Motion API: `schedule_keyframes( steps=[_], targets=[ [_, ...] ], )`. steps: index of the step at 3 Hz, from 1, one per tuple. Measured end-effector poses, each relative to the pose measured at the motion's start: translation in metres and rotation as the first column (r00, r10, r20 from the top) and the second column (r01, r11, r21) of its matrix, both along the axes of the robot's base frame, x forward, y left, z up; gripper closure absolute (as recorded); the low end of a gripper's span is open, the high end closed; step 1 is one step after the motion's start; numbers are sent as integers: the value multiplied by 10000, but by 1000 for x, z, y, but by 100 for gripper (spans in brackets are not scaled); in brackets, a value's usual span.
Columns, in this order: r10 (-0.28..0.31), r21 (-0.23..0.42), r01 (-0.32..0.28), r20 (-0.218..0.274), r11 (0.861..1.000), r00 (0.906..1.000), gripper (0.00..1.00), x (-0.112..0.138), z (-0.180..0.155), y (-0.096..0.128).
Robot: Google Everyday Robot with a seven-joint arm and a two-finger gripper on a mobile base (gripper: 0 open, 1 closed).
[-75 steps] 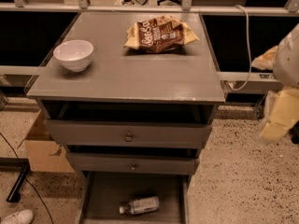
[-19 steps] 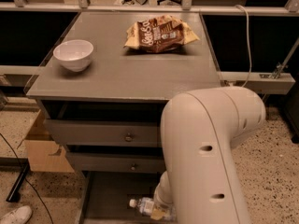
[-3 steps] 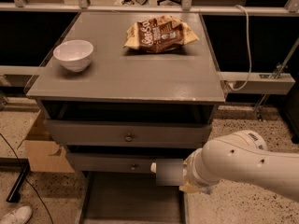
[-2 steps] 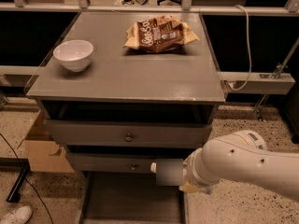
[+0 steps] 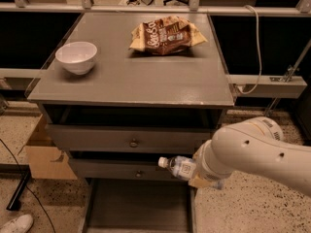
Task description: Pick blue plastic bottle from bottom drawer and place on counter
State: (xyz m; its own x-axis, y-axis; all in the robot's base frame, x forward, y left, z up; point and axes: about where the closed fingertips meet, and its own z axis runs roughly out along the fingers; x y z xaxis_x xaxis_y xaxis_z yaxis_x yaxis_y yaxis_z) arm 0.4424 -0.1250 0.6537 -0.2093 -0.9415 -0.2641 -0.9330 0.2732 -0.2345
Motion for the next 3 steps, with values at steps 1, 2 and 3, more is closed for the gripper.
schedule_keyframes(
  steps=[1, 2, 3],
  targets=[
    [75, -241, -71, 192, 9997, 9998, 100, 11, 32, -1],
    [130, -613, -101, 466, 9981, 9988, 100, 17, 72, -6],
    [130, -613, -102, 457, 9981, 9989, 100, 17, 72, -6]
  ],
)
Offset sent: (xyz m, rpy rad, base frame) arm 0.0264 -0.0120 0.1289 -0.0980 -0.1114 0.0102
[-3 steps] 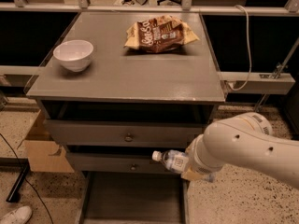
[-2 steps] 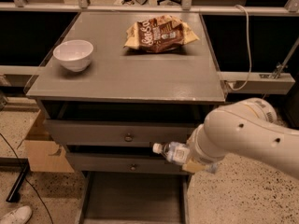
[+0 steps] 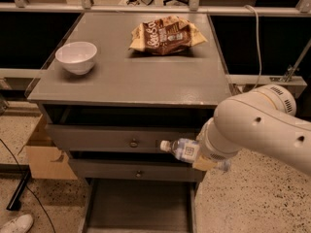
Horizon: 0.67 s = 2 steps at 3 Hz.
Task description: Pick blue plastic bottle from bottom drawer and place on counter
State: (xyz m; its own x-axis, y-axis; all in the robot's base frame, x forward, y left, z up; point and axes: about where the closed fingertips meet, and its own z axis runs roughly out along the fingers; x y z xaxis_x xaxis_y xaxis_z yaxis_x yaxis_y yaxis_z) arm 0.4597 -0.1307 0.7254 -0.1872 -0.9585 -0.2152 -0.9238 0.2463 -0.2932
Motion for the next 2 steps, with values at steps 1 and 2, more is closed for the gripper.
schedule_keyframes(
  steps=[1, 2],
  targets=[
    [8, -236, -6, 112, 9997, 9999, 100, 0, 13, -3],
    [34, -777, 4, 494, 9970, 9988, 100, 3, 47, -8]
  ],
)
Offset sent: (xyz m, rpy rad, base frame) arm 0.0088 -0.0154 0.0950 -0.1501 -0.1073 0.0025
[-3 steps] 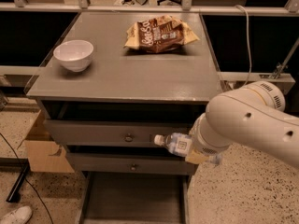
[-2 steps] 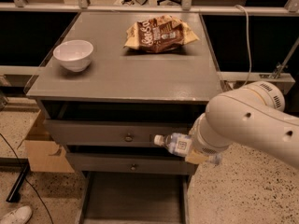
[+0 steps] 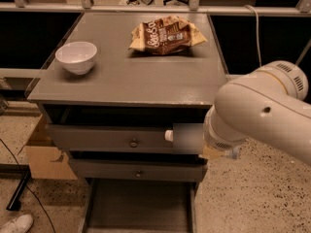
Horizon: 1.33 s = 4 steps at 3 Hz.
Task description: Pick blue plastic bottle from bottom drawer and place on counter
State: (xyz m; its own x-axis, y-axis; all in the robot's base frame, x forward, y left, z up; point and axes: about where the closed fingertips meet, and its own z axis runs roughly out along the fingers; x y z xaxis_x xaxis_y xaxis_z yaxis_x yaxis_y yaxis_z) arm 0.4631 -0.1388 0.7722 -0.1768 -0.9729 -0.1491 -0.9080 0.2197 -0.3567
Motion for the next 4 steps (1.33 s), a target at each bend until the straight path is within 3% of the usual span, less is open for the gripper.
schedule_keyframes(
  steps=[2, 4],
  targets=[
    [-192, -728, 271, 1065, 9970, 9941, 100, 10, 85, -18],
    [-83, -979, 194, 1123, 9950, 9936, 100, 32, 112, -29]
  ],
)
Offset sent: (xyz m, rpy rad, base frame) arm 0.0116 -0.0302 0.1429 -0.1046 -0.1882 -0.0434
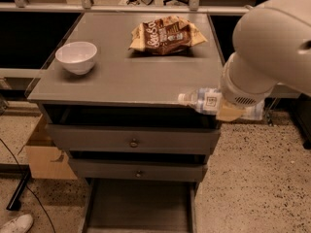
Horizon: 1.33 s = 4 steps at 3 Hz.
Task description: Pick blue plastic bottle from bottom drawer and place on counter
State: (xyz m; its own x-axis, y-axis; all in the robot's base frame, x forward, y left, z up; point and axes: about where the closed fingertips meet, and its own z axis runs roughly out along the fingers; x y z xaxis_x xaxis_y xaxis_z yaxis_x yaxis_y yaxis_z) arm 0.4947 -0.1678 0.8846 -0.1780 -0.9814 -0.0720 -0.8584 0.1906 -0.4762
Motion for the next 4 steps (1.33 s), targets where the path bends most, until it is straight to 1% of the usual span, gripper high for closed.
schedule_keyframes(
  steps=[1, 2, 3, 4],
  targets=[
    [538, -311, -526, 362, 9981, 9979, 100, 34, 55, 4],
    [538, -311, -527, 362, 9981, 9979, 100, 34, 55, 4],
    [1129, 97, -1132, 209, 9935, 9934, 100, 67, 47, 12],
    [1744, 232, -1747, 131, 9843, 9846, 100, 95, 47, 22]
  ],
)
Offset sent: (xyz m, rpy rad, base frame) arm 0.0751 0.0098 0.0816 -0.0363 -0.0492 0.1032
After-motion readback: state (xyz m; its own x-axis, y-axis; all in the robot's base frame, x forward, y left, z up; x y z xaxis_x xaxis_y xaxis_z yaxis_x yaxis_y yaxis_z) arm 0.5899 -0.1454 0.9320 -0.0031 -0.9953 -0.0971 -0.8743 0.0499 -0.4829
